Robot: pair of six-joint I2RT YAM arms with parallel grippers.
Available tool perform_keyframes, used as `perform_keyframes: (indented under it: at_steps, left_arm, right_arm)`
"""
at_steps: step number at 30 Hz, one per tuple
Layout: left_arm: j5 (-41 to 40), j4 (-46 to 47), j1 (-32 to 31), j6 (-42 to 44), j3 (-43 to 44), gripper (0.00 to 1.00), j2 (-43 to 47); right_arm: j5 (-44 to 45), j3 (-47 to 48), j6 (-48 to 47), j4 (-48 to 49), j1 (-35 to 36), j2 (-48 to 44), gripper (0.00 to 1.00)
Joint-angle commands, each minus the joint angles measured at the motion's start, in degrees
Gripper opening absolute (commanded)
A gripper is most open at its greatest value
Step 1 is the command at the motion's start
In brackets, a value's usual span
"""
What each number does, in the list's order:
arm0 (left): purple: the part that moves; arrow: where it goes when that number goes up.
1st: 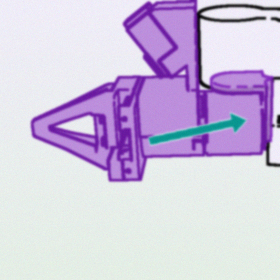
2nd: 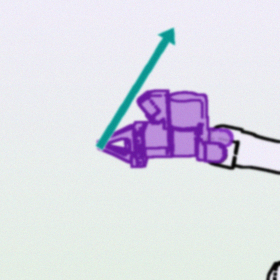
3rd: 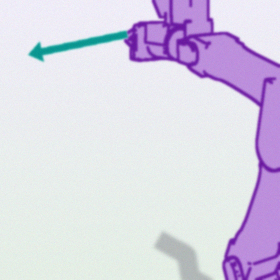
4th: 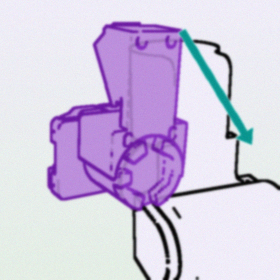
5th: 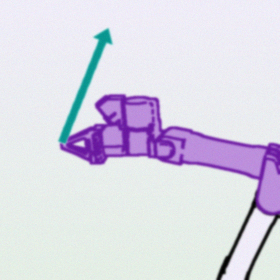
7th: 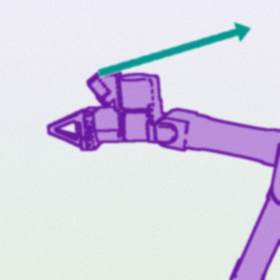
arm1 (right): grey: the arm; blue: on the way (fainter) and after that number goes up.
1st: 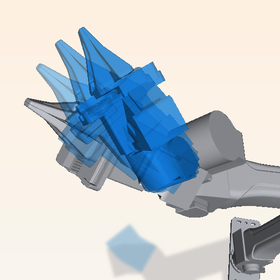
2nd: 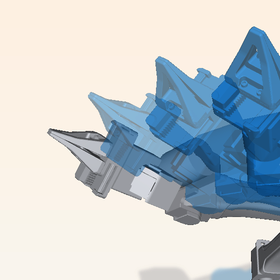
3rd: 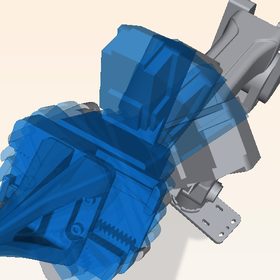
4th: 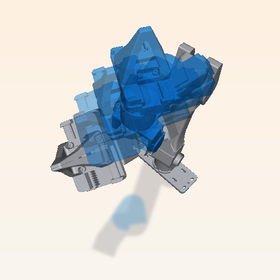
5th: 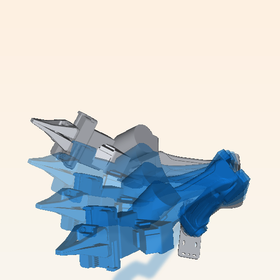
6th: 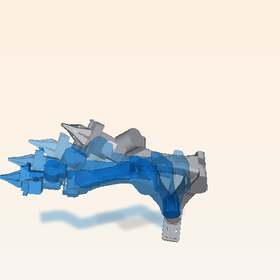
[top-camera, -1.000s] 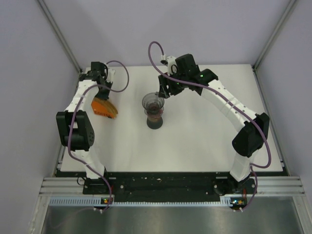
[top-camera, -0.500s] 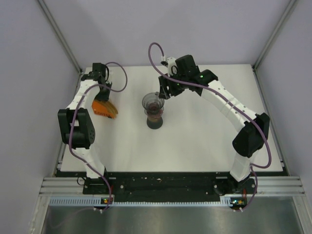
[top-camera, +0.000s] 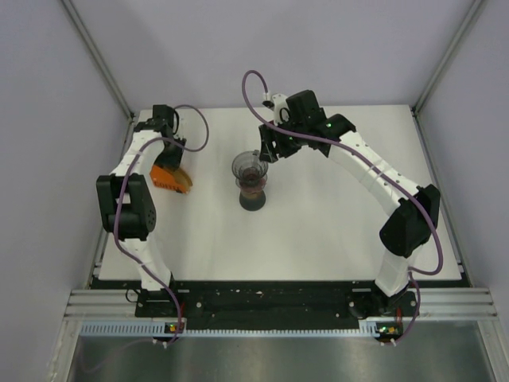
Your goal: Place the coffee filter in the dripper
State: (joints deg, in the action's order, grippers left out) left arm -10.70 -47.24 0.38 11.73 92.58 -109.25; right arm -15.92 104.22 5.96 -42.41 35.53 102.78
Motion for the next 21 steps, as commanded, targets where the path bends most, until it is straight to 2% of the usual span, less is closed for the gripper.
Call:
perform_keyframes:
  at_steps: [1,3,6,16,21]
  left_arm:
    - [8.47,-2.14,-0.12,3.55,1.73,0.53,2.46]
    - [12.26,-4.34,-0.12,6.98,1.56,0.53,2.90]
    - [12.54,-5.31,-1.79,12.51,0.42,0.52,3.25]
    - [9.40,-8.30,-2.66,22.54,2.00,0.47,1.85]
    - [10.16,-9.79,-5.21,30.71,0.33,0.46,4.04]
  right_arm:
    - [-0.16,0.10,-0.51,1.72,0.86,-3.20,0.61]
    - [-0.34,0.10,-0.51,1.81,0.86,-3.20,0.61]
    - [-0.42,0.01,-0.51,1.81,0.86,-3.11,0.61]
    - [-0.42,-0.07,-0.59,1.72,0.86,-3.11,0.61]
    - [-0.51,-0.25,-0.68,1.89,0.86,-3.20,0.61]
